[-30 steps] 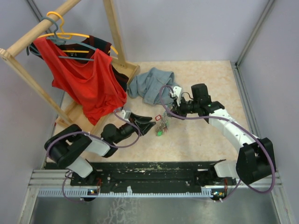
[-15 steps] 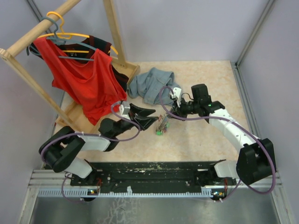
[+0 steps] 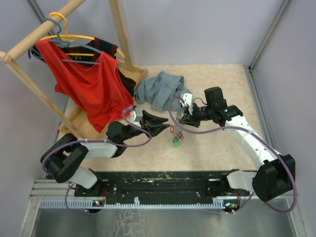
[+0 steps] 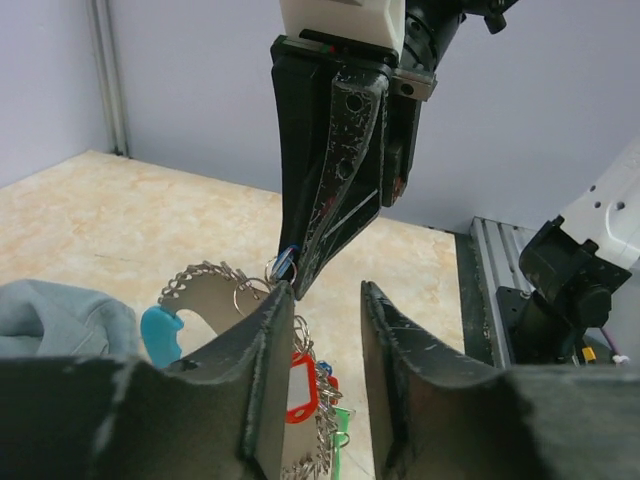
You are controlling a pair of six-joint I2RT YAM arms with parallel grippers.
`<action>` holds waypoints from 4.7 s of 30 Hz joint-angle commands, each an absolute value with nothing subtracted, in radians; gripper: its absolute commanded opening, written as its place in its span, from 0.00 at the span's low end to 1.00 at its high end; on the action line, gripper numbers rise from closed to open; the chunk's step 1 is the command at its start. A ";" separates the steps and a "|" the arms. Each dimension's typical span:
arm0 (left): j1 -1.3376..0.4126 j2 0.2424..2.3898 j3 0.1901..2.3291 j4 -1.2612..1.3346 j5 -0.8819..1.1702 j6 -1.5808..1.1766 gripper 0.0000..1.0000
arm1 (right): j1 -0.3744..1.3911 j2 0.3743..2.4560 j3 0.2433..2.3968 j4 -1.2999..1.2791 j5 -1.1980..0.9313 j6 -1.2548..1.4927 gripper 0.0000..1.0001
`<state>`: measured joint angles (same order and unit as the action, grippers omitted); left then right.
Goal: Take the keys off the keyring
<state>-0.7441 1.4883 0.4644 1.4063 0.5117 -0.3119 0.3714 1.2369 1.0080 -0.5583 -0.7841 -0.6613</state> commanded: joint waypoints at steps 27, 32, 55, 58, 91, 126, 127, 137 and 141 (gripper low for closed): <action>-0.837 1.519 0.376 1.487 0.374 -0.192 0.52 | 0.433 1.206 1.134 -0.682 -0.772 -0.784 0.00; -0.842 1.527 0.393 1.462 0.392 -0.109 0.49 | 0.433 1.209 1.134 -0.684 -0.783 -0.783 0.00; -0.845 1.600 0.440 1.466 0.504 -0.035 0.35 | 0.433 1.210 1.134 -0.689 -0.791 -0.784 0.00; -0.848 1.603 0.444 1.461 0.498 -0.032 0.35 | 0.433 1.211 1.134 -0.691 -0.796 -0.784 0.00; -0.867 1.606 0.443 1.442 0.395 -0.011 0.00 | 0.406 1.189 1.134 -0.652 -0.722 -0.717 0.00; -0.876 1.627 0.339 1.775 0.562 0.304 0.00 | 0.412 1.228 1.138 -0.720 -0.865 -0.772 0.00; -0.878 1.629 0.339 1.774 0.560 0.321 0.00 | 0.411 1.228 1.140 -0.720 -0.865 -0.772 0.00; -0.921 1.587 0.370 1.578 0.501 0.522 0.00 | 0.411 1.225 1.135 -0.732 -0.857 -0.797 0.00; -0.937 1.581 0.371 1.543 0.470 0.582 0.00 | 0.411 1.220 1.129 -0.736 -0.835 -0.820 0.00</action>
<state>-0.9199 1.6054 0.3492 1.5059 0.4965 0.4755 0.4103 1.2488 1.0691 -0.7712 -0.8120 -0.7795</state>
